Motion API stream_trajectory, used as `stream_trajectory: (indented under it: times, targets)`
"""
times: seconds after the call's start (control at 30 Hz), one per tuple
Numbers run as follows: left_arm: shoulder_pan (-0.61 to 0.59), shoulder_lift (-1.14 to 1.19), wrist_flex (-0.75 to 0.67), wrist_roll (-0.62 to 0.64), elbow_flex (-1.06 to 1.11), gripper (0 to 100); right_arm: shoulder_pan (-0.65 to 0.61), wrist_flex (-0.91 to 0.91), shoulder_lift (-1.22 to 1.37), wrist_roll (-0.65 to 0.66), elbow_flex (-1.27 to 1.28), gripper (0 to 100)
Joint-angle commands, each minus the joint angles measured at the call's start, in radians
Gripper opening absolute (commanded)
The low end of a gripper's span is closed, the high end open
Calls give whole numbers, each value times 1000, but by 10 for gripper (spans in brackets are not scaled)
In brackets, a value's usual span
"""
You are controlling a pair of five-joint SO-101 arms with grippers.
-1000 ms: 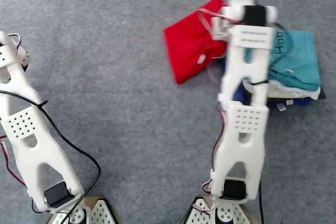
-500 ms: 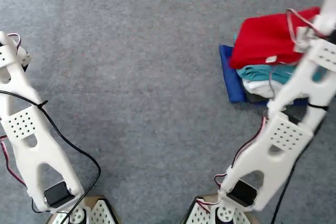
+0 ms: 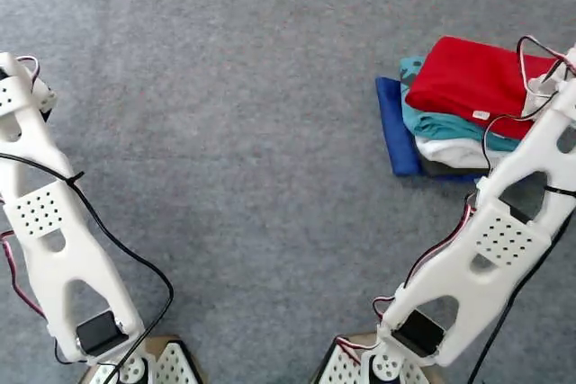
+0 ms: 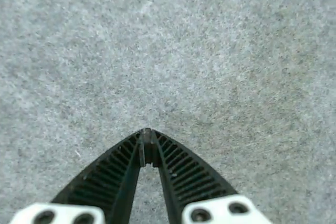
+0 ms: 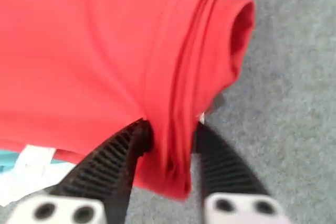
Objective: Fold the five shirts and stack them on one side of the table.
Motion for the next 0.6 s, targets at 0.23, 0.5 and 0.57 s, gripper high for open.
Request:
stream_trajectory:
  times: [0.23,0.5,0.57]
  targets:
    - [119,-14,61,-118,-36,29,-86,3,-225,-75,-44,151]
    - [170,-92,112,-259,-41,28,-259,2,-82,-259,45,15]
    - [170,-133,112,-281,-41,28,-269,2,-30,-287,97,18]
